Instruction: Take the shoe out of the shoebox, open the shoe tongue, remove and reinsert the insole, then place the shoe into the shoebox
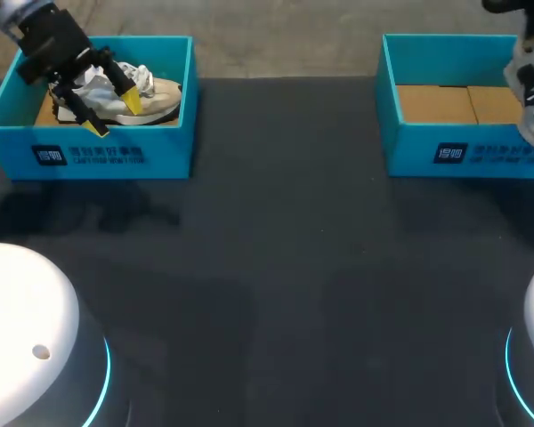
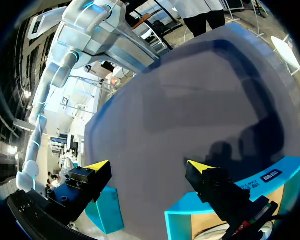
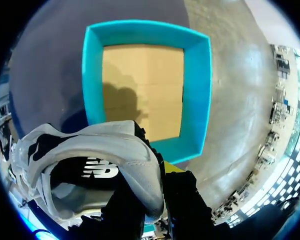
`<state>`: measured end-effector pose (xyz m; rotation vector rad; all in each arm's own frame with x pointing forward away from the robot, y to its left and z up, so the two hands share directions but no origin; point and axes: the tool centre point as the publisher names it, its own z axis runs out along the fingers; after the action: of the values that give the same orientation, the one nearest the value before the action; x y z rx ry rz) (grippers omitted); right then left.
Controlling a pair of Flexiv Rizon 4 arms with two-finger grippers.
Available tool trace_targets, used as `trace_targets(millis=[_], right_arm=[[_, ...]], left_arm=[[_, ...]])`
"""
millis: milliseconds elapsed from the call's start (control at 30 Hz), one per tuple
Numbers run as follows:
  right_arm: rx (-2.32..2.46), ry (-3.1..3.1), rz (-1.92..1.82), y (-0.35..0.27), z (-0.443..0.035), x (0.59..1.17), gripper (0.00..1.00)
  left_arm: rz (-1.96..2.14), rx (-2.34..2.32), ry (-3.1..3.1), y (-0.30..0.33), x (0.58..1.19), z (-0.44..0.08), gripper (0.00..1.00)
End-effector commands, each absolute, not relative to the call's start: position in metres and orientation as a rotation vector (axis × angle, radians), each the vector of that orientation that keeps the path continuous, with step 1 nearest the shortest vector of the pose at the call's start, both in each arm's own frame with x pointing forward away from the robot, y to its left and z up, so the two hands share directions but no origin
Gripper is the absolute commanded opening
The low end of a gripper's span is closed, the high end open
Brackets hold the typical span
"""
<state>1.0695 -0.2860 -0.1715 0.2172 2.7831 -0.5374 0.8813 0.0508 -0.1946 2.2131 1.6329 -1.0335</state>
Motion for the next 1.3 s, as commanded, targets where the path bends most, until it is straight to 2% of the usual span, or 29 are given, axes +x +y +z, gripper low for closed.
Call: trace_targets(millis=[33,367,567,833,1067,1300], right_arm=[[0.25,2.781,-0.529,-0.306,-0.172,1.073,0.0],[0.558,2.753,-0.557,-0.336,-0.169,1.076,0.0],[1.311,2.531,-0.58,-0.35,-0.16,1.073,0.0],[2.055,2.207,-0.51,-0.361,-0.162,1.066,0.0],[2.303,2.01,-0.386,-0.365,-0.159,1.05,0.0],[2.205,2.009,-0.39,-0.357,-0.158,1.046,0.0]], left_arm=[[-1.031,2.215,1.633,0.051,0.881,-0.194,1.0],[-1.031,2.215,1.633,0.051,0.881,-0.194,1.0],[-1.031,2.215,1.633,0.051,0.881,-0.194,1.0],[-1.031,2.215,1.633,0.051,0.881,-0.194,1.0],[-1.031,2.215,1.633,0.051,0.881,-0.194,1.0],[-1.031,2.215,1.633,0.051,0.881,-0.194,1.0]])
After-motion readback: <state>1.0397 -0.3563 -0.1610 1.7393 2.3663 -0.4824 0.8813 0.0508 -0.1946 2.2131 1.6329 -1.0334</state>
